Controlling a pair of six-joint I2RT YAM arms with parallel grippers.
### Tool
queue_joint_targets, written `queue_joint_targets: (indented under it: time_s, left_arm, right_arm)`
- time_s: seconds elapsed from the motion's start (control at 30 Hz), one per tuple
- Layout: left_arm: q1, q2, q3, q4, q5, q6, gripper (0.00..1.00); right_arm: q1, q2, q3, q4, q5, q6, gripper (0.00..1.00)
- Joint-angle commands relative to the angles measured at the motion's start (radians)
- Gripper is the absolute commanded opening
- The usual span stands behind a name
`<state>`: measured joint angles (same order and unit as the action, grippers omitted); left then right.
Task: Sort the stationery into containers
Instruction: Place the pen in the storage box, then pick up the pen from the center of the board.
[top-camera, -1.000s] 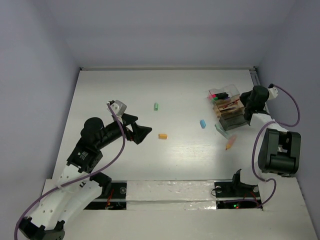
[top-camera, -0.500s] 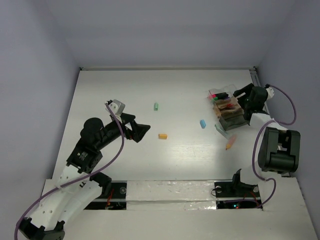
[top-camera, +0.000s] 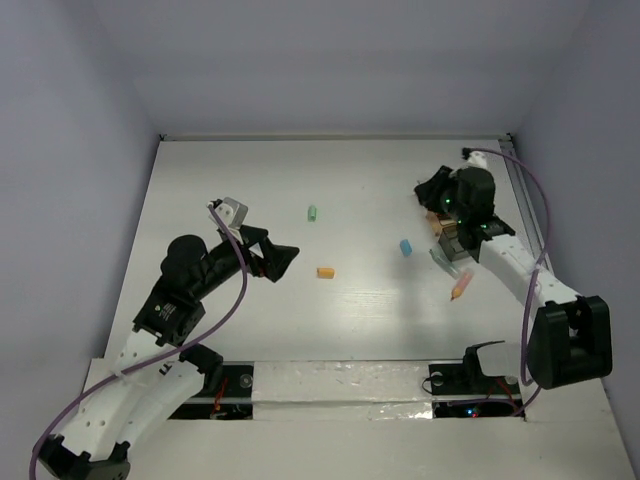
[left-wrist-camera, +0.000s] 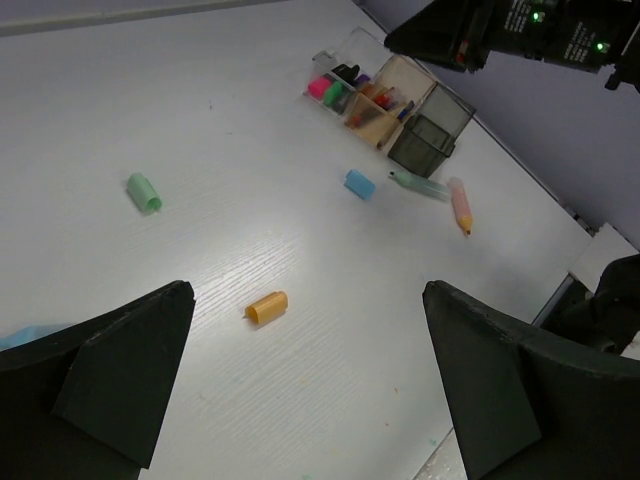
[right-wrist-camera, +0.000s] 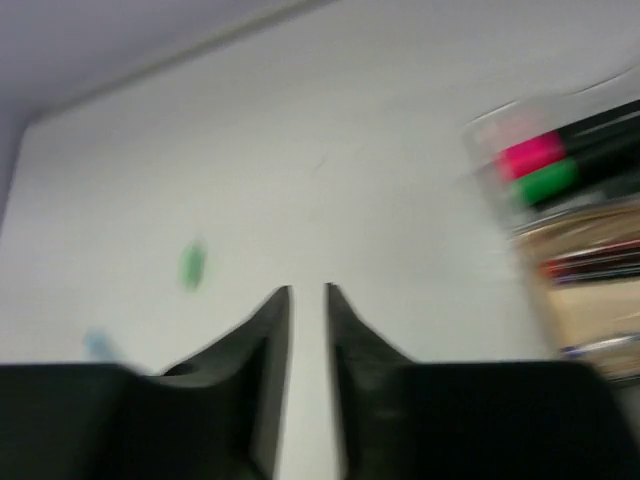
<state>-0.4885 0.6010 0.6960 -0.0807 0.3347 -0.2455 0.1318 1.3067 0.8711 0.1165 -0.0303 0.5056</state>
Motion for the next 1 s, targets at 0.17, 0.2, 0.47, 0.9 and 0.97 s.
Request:
queue_joint_targets:
  time_s: [0.17,0.2,0.47,0.9,0.97]
  left_arm:
    - [0.018,-0.012,0.037,0.018,-0.051,-0.008,0.99]
    - [0.018,-0.01,0.036,0.018,-0.048,-0.008,0.99]
    - [0.027,-0.026,0.034,0.027,-0.013,-0.008,0.99]
    - [-0.079,-0.179,0.051,0.004,-0.088,0.014,0.99]
    - [-0.091,-0.196,0.056,-0.002,-0.1,0.018,0.99]
  right_arm:
    - [0.259,-0.029,-0.03,-0.319,-0.053,-0.073,0.04]
    - [0.259,-0.081,-0.055,-0.349,-0.025,-0.031,0.04]
    - [0.259,-0.291,-0.19,-0.598,0.386,0.197,0.75]
    - [-0.085,-0.279,-0.251,-0.746,0.394,0.306,0.72]
    - [-0.144,-0.258,-0.261,-0.723,0.339,0.283,0.72]
